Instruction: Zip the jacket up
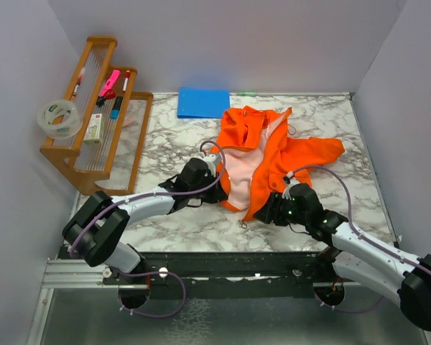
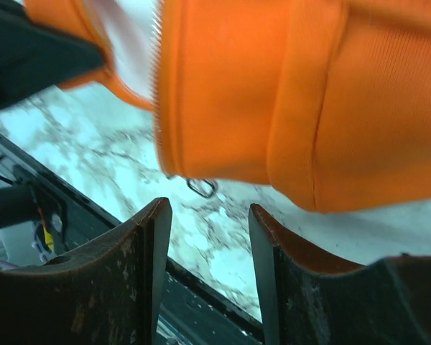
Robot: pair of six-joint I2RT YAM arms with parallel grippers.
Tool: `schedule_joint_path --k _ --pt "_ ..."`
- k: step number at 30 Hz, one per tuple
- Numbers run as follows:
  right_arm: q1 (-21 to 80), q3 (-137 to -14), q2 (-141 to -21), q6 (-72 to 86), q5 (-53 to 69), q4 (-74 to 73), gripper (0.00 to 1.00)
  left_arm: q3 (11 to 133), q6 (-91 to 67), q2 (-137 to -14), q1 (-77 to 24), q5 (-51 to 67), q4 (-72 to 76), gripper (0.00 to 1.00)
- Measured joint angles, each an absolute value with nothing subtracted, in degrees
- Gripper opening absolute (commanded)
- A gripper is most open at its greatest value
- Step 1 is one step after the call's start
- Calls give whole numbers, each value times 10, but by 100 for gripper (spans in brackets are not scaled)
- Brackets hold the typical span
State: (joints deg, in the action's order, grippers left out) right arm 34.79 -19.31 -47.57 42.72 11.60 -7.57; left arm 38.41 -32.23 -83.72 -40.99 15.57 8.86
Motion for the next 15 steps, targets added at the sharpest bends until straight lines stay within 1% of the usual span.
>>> schedule_joint_path --k 3,8,15 --pt "372 -173 -509 443 109 -65 53 390 -315 -844 -410 149 79 0" --pt "385 -146 -551 471 96 -31 58 390 -303 -847 -411 141 70 0" --pt "386 -134 -609 502 82 95 67 401 -293 -874 -437 123 67 0"
